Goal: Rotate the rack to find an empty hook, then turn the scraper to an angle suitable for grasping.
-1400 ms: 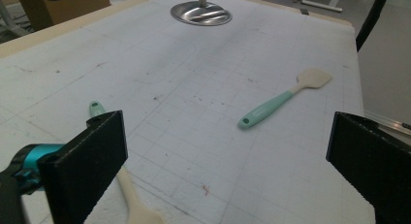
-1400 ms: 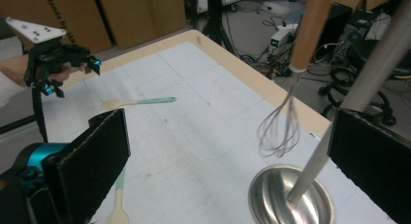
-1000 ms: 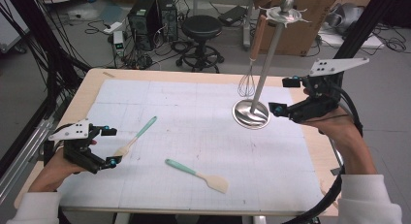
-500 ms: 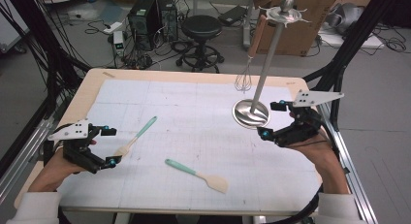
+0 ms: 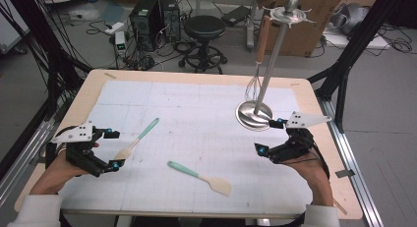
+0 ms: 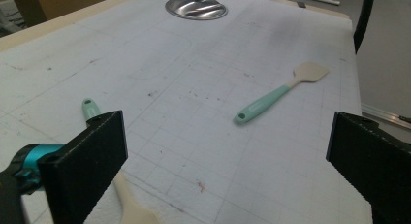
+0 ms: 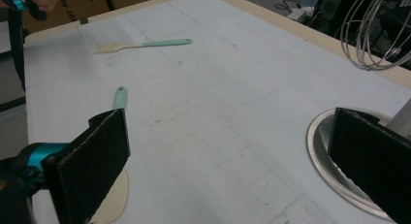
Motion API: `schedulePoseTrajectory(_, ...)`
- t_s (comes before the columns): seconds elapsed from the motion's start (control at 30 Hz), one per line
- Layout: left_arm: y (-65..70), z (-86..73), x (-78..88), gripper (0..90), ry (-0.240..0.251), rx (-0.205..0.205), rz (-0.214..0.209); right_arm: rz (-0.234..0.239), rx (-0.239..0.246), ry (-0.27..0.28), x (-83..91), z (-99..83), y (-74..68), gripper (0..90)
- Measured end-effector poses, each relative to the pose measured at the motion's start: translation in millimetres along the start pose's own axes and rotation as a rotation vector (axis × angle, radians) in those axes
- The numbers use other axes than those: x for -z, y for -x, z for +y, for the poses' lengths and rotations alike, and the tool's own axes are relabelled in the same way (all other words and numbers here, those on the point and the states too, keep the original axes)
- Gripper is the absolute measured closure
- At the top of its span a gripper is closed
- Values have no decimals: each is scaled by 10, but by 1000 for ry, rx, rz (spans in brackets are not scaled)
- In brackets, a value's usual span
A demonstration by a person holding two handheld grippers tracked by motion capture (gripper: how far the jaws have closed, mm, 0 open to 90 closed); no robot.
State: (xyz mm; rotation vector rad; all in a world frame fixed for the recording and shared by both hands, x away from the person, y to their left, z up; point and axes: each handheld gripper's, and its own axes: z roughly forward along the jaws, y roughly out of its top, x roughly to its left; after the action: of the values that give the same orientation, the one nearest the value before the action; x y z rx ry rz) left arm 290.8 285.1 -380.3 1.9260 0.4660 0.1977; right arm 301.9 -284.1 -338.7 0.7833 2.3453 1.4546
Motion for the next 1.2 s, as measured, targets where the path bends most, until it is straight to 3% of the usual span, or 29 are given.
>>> schedulePoseTrajectory(0.27,-5,-4,7,17,-5,-1,4,9,21,-15,-84,-71,-56,2)
schedulePoseTrajectory(0.67,23,-10,-1,17,-16,-12,4,0,4,-2,-70,-134,-64,2)
schedulePoseTrajectory(0.97,15,-9,19,17,0,-15,13,12,35,27,-73,-105,-123,2)
schedulePoseTrajectory(1.2,1,-9,31,17,1,-13,24,24,51,20,-71,-98,-184,2)
